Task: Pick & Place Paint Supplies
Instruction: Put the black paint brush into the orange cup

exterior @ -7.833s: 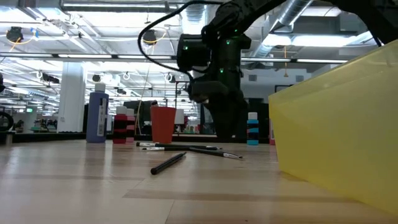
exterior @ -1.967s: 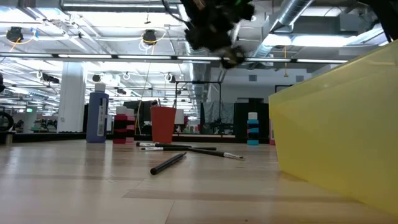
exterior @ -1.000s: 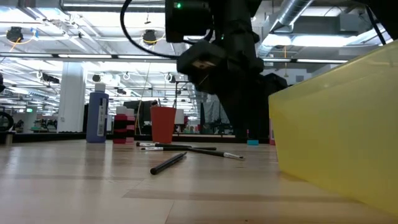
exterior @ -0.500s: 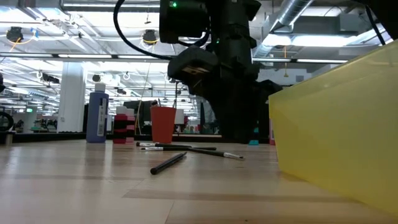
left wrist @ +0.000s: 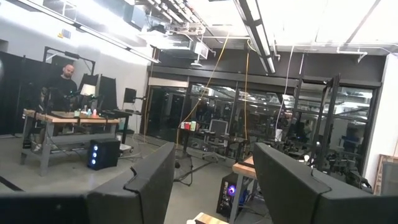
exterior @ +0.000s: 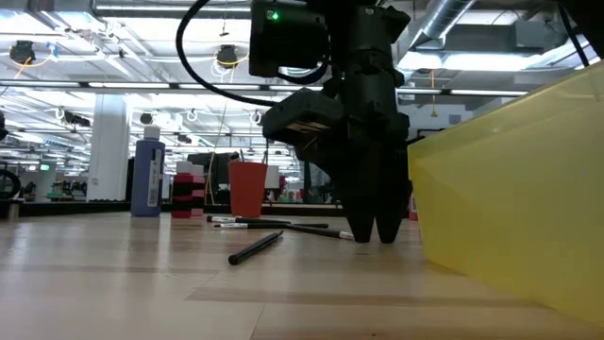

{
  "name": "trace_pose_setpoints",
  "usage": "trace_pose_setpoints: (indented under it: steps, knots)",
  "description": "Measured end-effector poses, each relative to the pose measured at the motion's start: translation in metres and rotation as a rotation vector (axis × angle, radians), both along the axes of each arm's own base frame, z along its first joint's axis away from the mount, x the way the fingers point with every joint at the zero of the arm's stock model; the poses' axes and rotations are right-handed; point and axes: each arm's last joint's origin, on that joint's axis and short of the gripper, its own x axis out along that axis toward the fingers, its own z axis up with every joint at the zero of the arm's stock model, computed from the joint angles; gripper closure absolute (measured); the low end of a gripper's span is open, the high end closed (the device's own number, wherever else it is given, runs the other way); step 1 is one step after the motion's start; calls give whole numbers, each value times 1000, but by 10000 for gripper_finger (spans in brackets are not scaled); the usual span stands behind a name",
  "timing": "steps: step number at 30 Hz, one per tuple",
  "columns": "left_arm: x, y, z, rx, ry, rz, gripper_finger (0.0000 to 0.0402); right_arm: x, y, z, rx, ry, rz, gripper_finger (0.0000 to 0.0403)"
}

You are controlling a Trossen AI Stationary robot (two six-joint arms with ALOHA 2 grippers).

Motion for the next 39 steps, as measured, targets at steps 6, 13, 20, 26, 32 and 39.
trace_pose_setpoints:
  steps: [6, 13, 20, 26, 32, 39]
  knots:
    - [0, 0, 0, 0, 0, 0, 190, -4, 1, -5, -10, 13, -3, 301]
    - [0, 0, 0, 0, -1, 0, 190, -5, 1, -7, -24, 26, -3, 363]
    - [0, 0, 0, 0, -1, 0, 190, -5, 2, -8, -23, 23, 14, 401]
    - [0, 0, 0, 0, -1, 0, 190, -7, 1, 0, 19, 21, 54, 402]
    - [0, 0, 0, 0, -1, 0, 190, -17, 2, 29, 101, 13, 72, 402]
    - [0, 0, 0, 1, -1, 1, 190, -20, -13, 64, 180, -73, 58, 403]
